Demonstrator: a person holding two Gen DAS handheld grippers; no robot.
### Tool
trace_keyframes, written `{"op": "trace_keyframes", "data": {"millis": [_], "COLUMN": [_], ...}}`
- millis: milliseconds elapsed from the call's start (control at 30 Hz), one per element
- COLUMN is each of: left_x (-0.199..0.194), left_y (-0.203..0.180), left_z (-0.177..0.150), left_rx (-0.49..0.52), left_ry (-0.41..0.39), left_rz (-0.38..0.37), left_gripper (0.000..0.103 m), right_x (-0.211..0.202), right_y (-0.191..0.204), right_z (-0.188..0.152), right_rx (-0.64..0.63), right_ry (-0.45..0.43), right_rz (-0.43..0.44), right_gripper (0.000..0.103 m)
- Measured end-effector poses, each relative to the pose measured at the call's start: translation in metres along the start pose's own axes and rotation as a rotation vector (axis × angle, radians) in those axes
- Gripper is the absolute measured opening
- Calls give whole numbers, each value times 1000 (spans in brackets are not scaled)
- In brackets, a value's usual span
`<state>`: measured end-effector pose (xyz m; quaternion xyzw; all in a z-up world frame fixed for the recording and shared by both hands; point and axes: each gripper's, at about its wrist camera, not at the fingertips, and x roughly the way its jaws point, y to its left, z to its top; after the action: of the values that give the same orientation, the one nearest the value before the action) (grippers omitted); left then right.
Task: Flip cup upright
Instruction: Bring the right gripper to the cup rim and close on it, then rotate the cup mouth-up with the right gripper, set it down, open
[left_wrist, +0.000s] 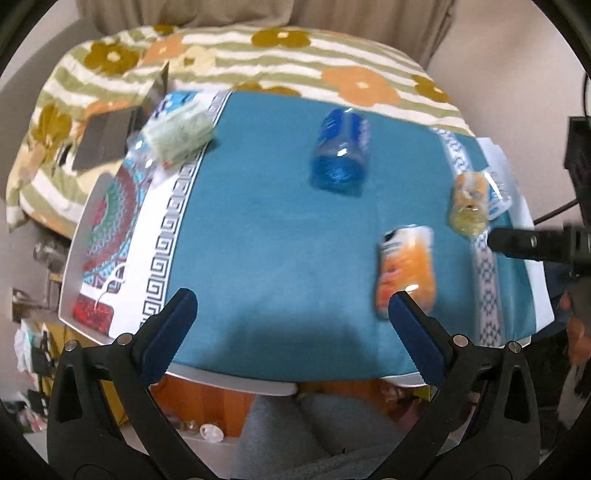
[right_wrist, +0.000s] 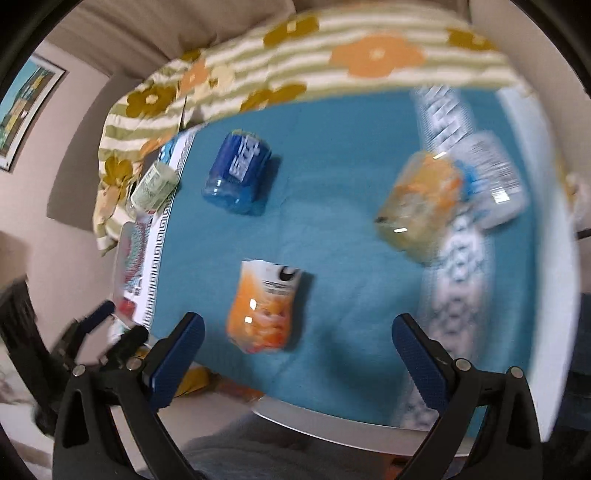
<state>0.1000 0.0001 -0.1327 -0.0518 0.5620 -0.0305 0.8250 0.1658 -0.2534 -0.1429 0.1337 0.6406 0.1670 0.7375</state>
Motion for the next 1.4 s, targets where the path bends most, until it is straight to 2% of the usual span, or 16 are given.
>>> {"op": "trace_keyframes", "data": {"millis": [167,433,600,700,767,867,967,1067,1167,1233,1333,1400], "left_x": [24,49,54,55,56,55,48,40,32,30,29,28], "left_y": [31,60,63,63,62,60,58,56,55,55,56,58], "left_z": [1,-1,2,4,5,7,9,11,12,11,7,3], "left_rx": [-16,-37,-15,-12,-9,-1,13,19,22,27,36,45], "left_ry": [48,97,101,101,104,104,92,77,59,50,45,39], "left_rz": [-7,-14,-10,-20,-25,-34,-36,-40,-44,-40,-27,-20], "left_gripper": [103,103,103,103,103,103,103,103,103,103,103,103], "right_x": [45,90,99,101,101,97,83,60,37,27,29,35], "right_y": [6,12,9,8,6,7,14,23,32,41,52,55], "right_z": [20,36,41,39,39,37,33,27,16,3,-14,-20], "right_rx": [72,131,159,158,165,161,130,96,76,45,5,-12], "right_ry": [127,230,267,279,273,248,200,83,-91,-237,-409,-474], "right_rz": [47,70,83,78,86,81,62,36,15,-42,-111,-140], "right_gripper": [99,78,73,64,52,50,49,49,48,48,48,48]}}
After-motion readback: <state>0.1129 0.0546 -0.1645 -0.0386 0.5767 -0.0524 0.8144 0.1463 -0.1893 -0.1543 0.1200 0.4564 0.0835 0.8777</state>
